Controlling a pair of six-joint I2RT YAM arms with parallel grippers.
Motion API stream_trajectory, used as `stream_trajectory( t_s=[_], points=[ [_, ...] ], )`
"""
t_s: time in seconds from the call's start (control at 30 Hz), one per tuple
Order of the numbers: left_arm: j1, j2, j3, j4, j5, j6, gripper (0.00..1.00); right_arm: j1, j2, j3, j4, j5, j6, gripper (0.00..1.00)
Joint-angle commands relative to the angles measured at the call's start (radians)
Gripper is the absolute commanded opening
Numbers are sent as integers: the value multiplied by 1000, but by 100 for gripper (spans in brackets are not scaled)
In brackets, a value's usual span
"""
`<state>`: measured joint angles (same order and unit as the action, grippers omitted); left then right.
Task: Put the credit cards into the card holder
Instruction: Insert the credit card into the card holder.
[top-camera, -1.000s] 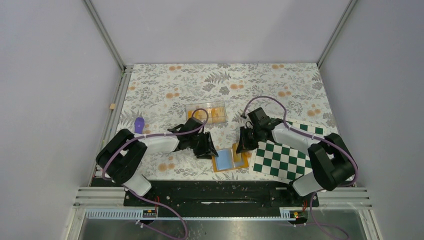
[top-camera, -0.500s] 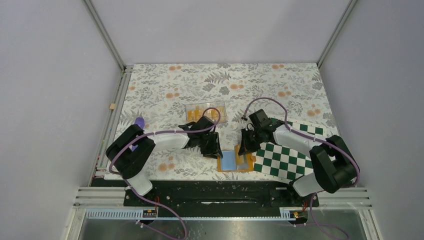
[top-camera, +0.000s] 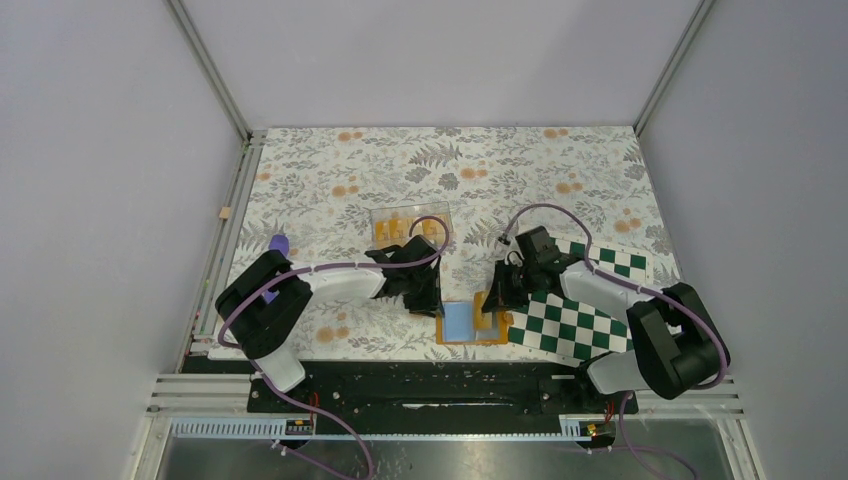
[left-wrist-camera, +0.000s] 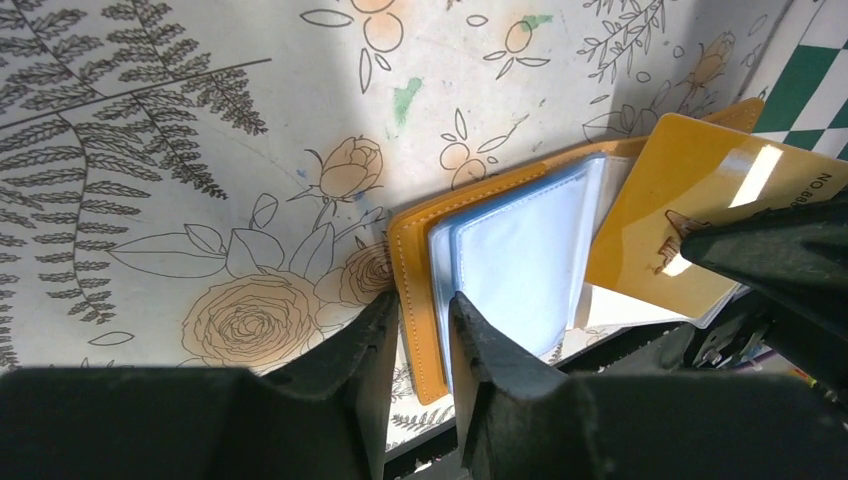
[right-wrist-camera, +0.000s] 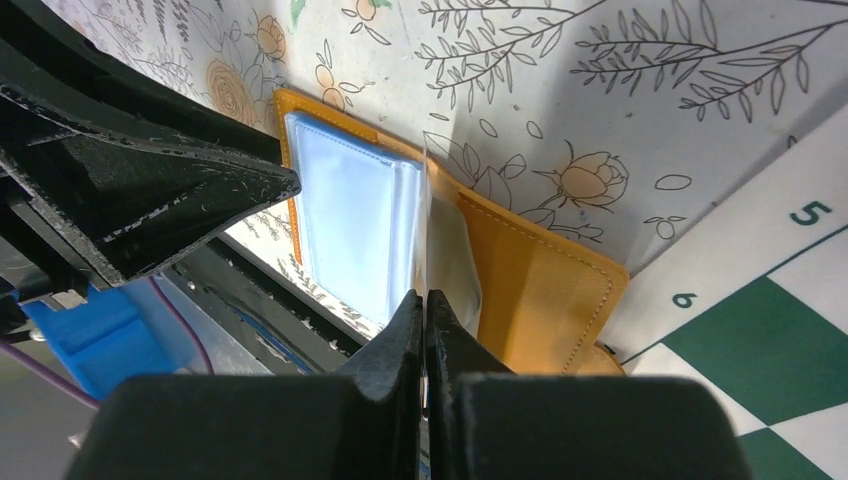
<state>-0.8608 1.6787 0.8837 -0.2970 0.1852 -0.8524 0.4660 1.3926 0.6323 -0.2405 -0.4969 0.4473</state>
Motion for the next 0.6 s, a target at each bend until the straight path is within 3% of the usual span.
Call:
stream_trajectory(
  t_s=[0.0,0.33,0.57],
  points=[
    [-18,95,-62,-133,-124,19,25,-41,-24,-39,107,-68,36,0],
    [-24,70,-93,-160,-158,-5,23,-76,-74,-63,122,-102,46,0],
    [-27,73,-93,-161,-153,-12,15,-82,-123,-56,109,-109,41,0]
  ],
)
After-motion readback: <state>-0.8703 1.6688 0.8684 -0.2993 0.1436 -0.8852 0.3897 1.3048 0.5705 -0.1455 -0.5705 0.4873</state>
